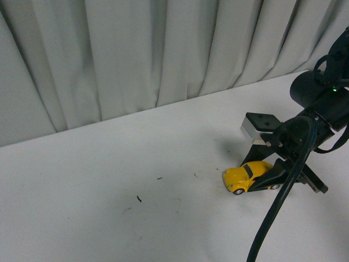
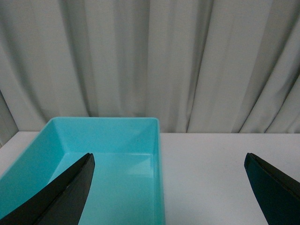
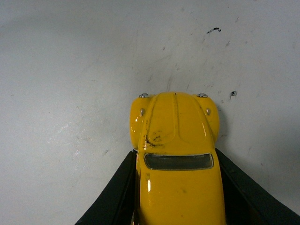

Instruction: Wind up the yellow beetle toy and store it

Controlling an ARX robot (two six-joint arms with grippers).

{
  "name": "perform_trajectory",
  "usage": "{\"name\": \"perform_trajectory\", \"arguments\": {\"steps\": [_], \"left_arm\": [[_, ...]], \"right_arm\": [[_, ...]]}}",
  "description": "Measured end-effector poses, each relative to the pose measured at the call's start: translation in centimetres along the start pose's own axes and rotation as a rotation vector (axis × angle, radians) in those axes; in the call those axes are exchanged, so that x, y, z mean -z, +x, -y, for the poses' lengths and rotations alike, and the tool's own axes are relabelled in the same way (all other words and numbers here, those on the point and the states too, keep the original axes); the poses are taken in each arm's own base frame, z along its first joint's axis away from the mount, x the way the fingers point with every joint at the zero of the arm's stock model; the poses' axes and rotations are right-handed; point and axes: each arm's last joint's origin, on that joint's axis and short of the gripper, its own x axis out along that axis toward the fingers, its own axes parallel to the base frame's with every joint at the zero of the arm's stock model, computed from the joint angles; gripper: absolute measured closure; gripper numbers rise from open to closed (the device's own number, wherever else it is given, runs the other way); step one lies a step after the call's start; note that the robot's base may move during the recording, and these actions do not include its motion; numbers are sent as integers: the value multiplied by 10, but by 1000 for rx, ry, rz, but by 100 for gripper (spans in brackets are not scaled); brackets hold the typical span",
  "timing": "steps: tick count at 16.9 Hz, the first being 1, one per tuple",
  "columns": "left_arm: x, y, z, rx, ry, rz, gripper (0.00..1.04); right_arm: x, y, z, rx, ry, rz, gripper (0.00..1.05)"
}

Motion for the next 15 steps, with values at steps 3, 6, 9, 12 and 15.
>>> {"name": "perform_trajectory", "arguments": {"steps": [3,6,9,12,15], "left_arm": [[0,0,0,0,0,0,7],[0,0,0,0,0,0,7],[0,0,0,0,0,0,7],[0,0,0,0,0,0,7],[0,0,0,0,0,0,7]], "right_arm": [[-2,-1,0,-1,-3,-7,63],[-7,2,1,-6,-28,-43,46],[-7,4,-2,-22,-27,-41,19],[-10,4,-1,-14,-43,-49,7],[-10,5,-1,-13,-46,-49,7]]}}
